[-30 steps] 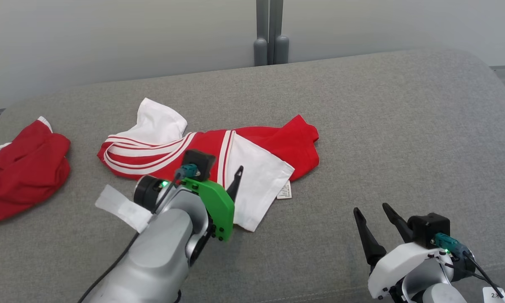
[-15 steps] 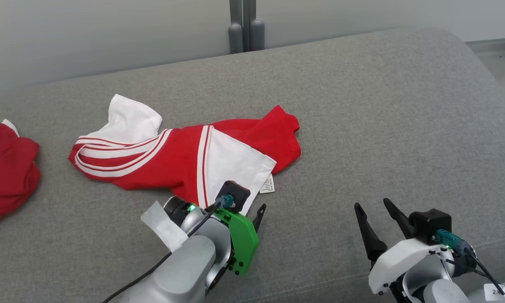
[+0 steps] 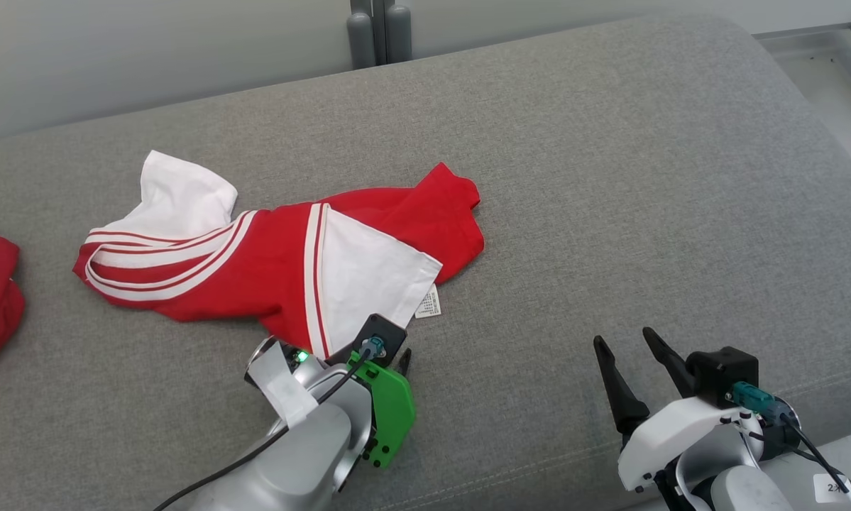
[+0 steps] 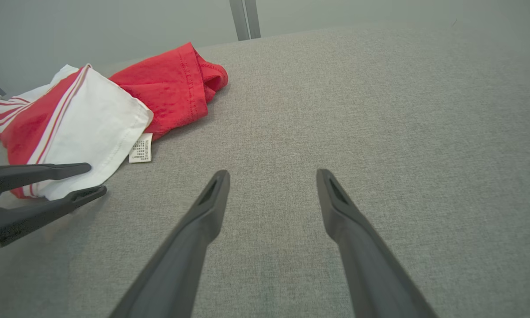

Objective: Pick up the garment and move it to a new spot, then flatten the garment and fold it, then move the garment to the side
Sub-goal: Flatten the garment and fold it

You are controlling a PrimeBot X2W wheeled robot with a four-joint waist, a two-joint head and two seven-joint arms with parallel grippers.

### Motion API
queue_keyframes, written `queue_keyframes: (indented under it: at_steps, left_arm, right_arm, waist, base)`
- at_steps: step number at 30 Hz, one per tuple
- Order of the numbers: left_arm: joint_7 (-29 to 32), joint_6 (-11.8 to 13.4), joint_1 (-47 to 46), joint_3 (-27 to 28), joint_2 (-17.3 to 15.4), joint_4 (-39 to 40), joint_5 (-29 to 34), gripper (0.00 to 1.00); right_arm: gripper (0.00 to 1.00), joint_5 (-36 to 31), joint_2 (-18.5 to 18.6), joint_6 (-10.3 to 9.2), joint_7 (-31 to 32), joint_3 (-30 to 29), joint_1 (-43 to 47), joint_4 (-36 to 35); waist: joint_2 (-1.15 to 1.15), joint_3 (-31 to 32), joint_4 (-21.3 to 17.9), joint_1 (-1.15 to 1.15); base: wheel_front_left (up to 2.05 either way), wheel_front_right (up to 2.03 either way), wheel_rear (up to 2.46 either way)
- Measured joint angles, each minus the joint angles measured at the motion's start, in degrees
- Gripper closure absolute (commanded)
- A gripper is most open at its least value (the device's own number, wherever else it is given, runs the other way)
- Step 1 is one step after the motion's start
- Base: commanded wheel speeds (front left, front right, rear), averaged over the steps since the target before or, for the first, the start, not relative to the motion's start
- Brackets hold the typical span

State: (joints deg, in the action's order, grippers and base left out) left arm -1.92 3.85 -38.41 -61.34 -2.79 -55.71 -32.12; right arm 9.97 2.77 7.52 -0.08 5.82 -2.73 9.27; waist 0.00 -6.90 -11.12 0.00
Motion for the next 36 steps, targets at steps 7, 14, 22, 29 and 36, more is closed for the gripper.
queue_keyframes:
  at_steps: [7,14,22,29,36]
  left_arm:
    - [-0.3,1.0,-1.0,-0.9,0.0,-2.1,-0.8,1.00]
    - [-9.6,3.9,-1.8,7.4,0.0,-0.9,-8.1,1.00]
    - [-13.2,7.2,-0.7,25.8,-5.4,12.6,-14.3,1.00]
    - [-13.3,10.5,10.1,35.8,-9.5,24.0,-11.8,1.00]
    - [-13.3,11.8,17.5,36.9,-9.7,25.6,-11.6,1.00]
  right_arm:
    - [0.00,-0.1,0.0,0.00,0.1,-0.2,0.0,-0.2]
    - [0.00,-0.1,0.0,0.00,0.1,-0.5,0.0,-0.2]
    - [0.00,0.1,0.0,-0.01,0.0,-1.2,0.4,0.2]
    - [0.00,0.3,0.0,-0.01,0.0,-1.2,1.0,0.5]
    - [0.00,0.4,0.0,-0.01,0.3,-1.4,1.6,0.6]
  waist:
    - [0.00,-0.3,0.1,0.00]
    - [0.00,0.1,1.3,0.00]
    - [0.00,1.4,4.1,0.00]
    - [0.00,3.3,6.7,0.00]
    - [0.00,5.0,9.1,0.00]
  base:
    - [0.00,0.00,0.00]
    - [0.00,0.00,0.00]
    - [0.00,0.00,0.00]
    - [0.00,0.00,0.00]
    - [0.00,0.00,0.00]
